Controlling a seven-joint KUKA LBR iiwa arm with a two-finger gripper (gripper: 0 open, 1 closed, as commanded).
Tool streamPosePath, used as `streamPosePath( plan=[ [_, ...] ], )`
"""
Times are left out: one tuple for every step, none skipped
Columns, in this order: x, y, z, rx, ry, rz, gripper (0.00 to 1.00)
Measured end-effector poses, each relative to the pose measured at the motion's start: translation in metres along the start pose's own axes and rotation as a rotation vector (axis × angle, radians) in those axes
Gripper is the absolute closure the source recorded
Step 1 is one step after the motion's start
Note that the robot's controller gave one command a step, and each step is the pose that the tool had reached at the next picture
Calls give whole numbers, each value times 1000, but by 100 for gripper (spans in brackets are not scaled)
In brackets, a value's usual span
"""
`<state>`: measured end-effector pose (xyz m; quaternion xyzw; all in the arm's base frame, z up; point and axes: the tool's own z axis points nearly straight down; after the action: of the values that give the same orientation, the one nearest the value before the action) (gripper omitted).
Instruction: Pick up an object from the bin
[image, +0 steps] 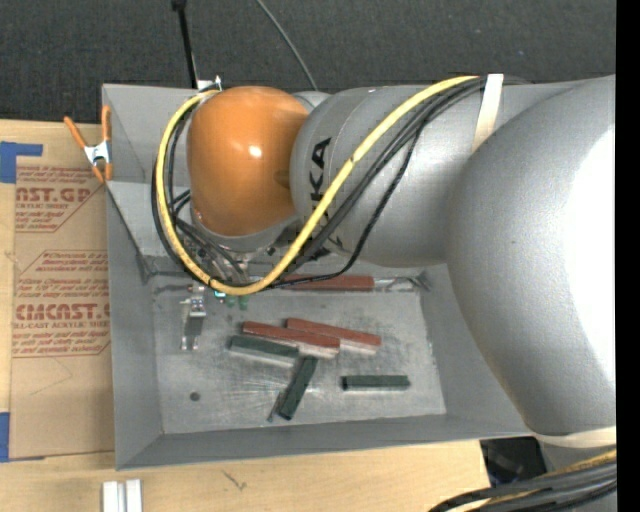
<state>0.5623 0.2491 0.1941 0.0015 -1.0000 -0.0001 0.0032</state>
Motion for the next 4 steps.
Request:
streamPosePath(
  plan=[
    [-2, -1, -5, -2, -8, 2, 0],
    [10, -62, 66, -3, -10, 18, 0],
    [28, -80, 122, -1, -4, -171, 100],
    [28, -80, 122, -2, -4, -171, 100]
  ],
)
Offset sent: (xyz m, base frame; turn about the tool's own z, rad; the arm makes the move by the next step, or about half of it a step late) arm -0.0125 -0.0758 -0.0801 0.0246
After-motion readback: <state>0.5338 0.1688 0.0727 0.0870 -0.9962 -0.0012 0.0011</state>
